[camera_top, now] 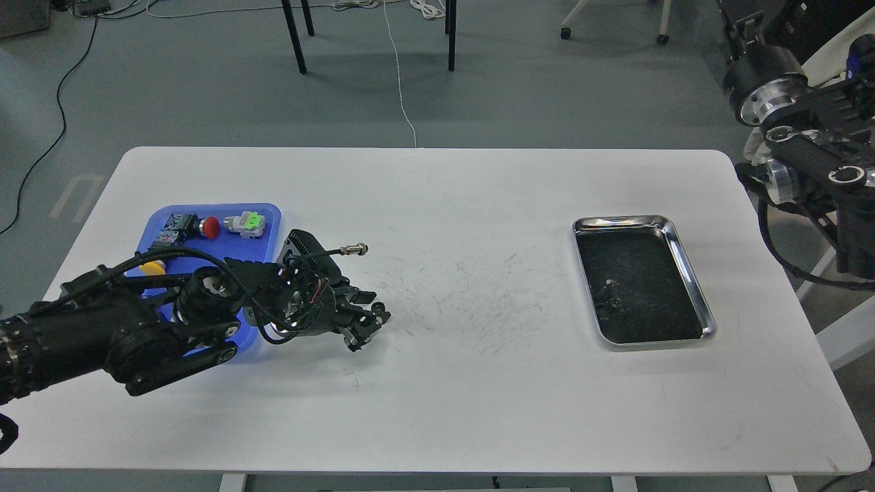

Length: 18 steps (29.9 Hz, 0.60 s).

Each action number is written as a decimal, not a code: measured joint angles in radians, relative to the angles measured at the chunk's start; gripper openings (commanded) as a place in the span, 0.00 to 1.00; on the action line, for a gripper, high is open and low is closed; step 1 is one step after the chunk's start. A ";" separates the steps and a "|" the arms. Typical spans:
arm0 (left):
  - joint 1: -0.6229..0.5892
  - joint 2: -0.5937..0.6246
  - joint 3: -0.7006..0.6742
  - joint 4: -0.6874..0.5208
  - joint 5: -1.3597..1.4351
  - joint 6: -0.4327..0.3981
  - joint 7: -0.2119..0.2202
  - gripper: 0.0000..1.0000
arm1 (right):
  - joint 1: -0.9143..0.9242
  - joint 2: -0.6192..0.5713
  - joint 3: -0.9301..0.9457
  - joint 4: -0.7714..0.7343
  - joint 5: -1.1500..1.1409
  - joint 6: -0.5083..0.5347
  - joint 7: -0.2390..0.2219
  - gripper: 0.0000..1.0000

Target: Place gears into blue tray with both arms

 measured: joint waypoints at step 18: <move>0.012 -0.010 -0.002 0.023 0.001 0.001 -0.003 0.11 | -0.002 0.001 0.000 -0.001 0.000 0.003 0.003 0.92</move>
